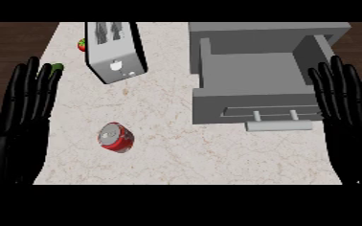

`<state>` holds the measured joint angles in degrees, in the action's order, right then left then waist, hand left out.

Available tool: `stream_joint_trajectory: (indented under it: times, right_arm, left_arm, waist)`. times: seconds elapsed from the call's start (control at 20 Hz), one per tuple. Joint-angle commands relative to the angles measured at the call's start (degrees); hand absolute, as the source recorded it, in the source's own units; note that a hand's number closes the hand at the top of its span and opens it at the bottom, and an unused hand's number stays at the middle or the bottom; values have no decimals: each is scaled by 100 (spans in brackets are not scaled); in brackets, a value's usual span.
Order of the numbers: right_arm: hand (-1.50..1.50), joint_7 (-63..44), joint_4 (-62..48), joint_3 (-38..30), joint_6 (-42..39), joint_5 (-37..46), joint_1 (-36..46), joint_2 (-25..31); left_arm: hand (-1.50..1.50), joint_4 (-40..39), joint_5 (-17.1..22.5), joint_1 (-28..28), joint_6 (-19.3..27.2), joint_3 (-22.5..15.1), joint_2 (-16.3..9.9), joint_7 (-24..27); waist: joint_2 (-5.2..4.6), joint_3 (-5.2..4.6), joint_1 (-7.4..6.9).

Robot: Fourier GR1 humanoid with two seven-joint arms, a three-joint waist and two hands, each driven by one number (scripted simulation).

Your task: Pick up the can, place it into the drawer and close the drawer

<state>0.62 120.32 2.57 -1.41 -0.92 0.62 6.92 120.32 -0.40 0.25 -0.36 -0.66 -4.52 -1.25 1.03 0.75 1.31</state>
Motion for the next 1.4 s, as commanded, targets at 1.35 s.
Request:
stream_joint_trajectory:
  times: [1.35]
  right_arm:
    - [-150, -556, -94, -955, -215, -319, -1353, -110]
  left_arm:
    - [-150, 699, 740, 713, -757, -388, -246, -2352]
  waist:
    - [-101, -74, -115]
